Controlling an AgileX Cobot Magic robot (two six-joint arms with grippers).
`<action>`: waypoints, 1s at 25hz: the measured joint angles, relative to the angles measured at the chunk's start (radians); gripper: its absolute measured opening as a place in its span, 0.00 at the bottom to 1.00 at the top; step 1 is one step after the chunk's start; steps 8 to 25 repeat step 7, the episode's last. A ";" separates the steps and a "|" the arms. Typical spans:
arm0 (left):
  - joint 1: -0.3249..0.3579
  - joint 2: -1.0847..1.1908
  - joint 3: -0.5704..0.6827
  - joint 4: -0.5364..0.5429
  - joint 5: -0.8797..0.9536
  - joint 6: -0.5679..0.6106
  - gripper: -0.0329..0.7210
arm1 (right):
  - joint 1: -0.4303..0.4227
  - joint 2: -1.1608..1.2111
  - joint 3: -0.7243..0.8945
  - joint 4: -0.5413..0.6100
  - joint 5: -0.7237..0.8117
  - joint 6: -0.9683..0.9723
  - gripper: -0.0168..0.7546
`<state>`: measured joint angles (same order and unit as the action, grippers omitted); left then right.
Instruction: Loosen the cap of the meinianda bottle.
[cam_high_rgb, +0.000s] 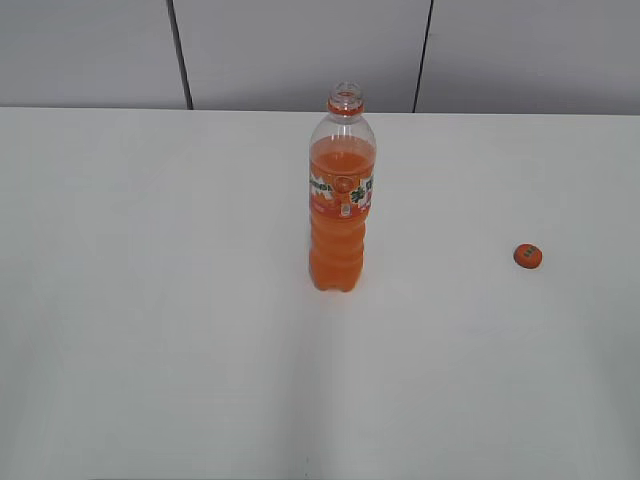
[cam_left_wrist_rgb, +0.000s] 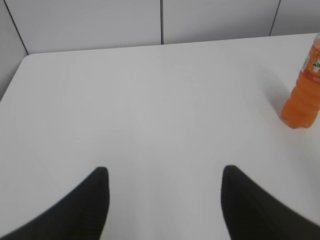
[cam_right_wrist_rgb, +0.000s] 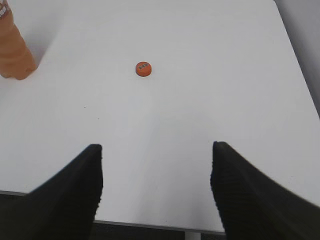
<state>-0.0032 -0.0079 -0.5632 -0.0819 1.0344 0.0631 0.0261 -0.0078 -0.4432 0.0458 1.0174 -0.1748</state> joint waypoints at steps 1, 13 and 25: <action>0.000 0.000 0.000 0.000 0.000 0.000 0.62 | 0.000 0.000 0.000 0.000 0.000 0.000 0.68; 0.000 0.000 0.000 0.000 0.000 0.000 0.62 | 0.000 0.000 0.000 0.000 0.000 0.000 0.68; 0.000 0.000 0.000 0.000 0.000 0.000 0.62 | 0.000 0.000 0.000 0.000 0.000 0.000 0.68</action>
